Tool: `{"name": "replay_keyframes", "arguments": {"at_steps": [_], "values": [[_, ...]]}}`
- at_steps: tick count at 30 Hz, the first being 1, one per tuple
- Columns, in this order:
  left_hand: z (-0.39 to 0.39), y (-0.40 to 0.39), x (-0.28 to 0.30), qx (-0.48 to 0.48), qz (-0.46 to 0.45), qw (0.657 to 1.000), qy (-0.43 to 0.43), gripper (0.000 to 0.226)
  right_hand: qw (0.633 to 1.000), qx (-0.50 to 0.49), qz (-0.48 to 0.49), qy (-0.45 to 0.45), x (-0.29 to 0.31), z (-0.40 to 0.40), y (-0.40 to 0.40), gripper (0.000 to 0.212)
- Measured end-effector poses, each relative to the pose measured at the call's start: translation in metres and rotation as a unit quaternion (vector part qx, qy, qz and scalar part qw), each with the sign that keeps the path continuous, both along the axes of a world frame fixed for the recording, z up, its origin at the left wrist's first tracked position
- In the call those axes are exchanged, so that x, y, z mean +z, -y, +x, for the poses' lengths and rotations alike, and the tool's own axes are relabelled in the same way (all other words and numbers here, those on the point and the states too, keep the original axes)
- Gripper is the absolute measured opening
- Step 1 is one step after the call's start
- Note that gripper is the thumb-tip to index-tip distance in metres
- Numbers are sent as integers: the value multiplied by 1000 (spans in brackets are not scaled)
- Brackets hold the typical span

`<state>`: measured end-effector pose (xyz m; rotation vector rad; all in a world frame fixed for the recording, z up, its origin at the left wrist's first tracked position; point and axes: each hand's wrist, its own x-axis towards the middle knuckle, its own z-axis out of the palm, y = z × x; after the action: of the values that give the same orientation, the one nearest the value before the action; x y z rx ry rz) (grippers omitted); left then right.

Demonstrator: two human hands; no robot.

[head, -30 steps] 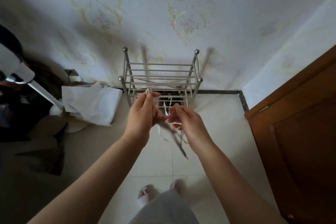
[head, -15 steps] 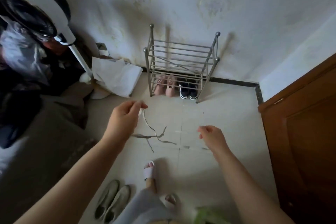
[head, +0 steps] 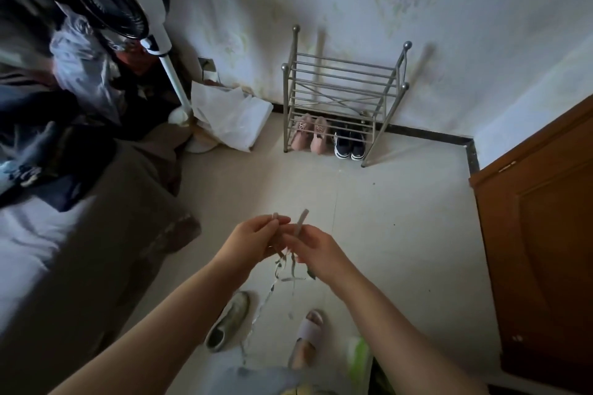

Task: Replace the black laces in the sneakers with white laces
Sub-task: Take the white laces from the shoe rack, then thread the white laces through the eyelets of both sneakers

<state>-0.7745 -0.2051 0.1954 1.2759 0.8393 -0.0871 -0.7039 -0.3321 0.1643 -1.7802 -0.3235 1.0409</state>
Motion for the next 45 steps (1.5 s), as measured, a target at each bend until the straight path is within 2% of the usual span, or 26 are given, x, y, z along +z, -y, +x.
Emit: {"name": "replay_keyframes", "arguments": {"at_steps": [3, 5, 6, 8, 11, 13, 15, 17, 23, 26, 29, 33, 35, 36, 38, 40, 41, 43, 45], "values": [[-29, -10, -3, 13, -53, 998, 10, 25, 999, -37, -12, 16, -5, -33, -12, 14], [-51, -18, -7, 25, -55, 998, 13, 26, 998, -53, -26, 32, -9, -59, -22, 19], [-64, -24, -12, 16, -11, 1000, 7, 26, 997, -63, -30, 35, -13, -72, -27, 24], [-94, -39, -27, -37, 152, 988, -13, 24, 994, -98, -37, 43, -21, -97, -37, 29], [-140, -64, -50, -160, 363, 917, -36, 19, 980, -123, -103, 121, -31, -125, -40, 31], [-168, -78, -61, -238, 437, 866, -54, 18, 957, -108, -177, 203, -33, -139, -38, 33], [-187, -89, -67, -261, 442, 857, -46, 17, 918, -80, -267, 283, -34, -151, -33, 36], [-197, -96, -69, -245, 441, 863, -27, 15, 892, -69, -316, 315, -32, -163, -27, 37], [-193, -119, -70, -213, 497, 840, -47, 17, 928, -222, -229, 192, -41, -178, -21, 29], [-198, -128, -70, -186, 438, 879, -39, 16, 933, -268, -199, 135, -47, -178, -25, 19], [-201, -132, -76, -173, 351, 920, -21, 14, 934, -277, -190, 121, -54, -181, -34, 21], [-199, -142, -91, -182, 299, 937, -3, 22, 934, -295, -174, 101, -69, -185, -54, 27], [-201, -149, -97, -209, 343, 916, -2, 32, 930, -301, -179, 108, -76, -186, -66, 29], [-201, -154, -102, -224, 393, 892, 10, 38, 927, -303, -185, 122, -79, -185, -72, 29], [-200, -167, -112, -265, 496, 823, 75, 50, 911, -323, -201, 159, -90, -181, -82, 23], [-197, -185, -127, -327, 542, 757, 160, 58, 888, -374, -194, 185, -103, -181, -97, 22], [-195, -195, -136, -356, 531, 745, 190, 60, 876, -410, -180, 177, -110, -183, -109, 33], [-191, -210, -151, -383, 483, 760, 209, 61, 861, -464, -155, 142, -127, -191, -140, 57], [-188, -224, -167, -380, 453, 780, 205, 53, 867, -461, -165, 90, -148, -203, -174, 56]]}}
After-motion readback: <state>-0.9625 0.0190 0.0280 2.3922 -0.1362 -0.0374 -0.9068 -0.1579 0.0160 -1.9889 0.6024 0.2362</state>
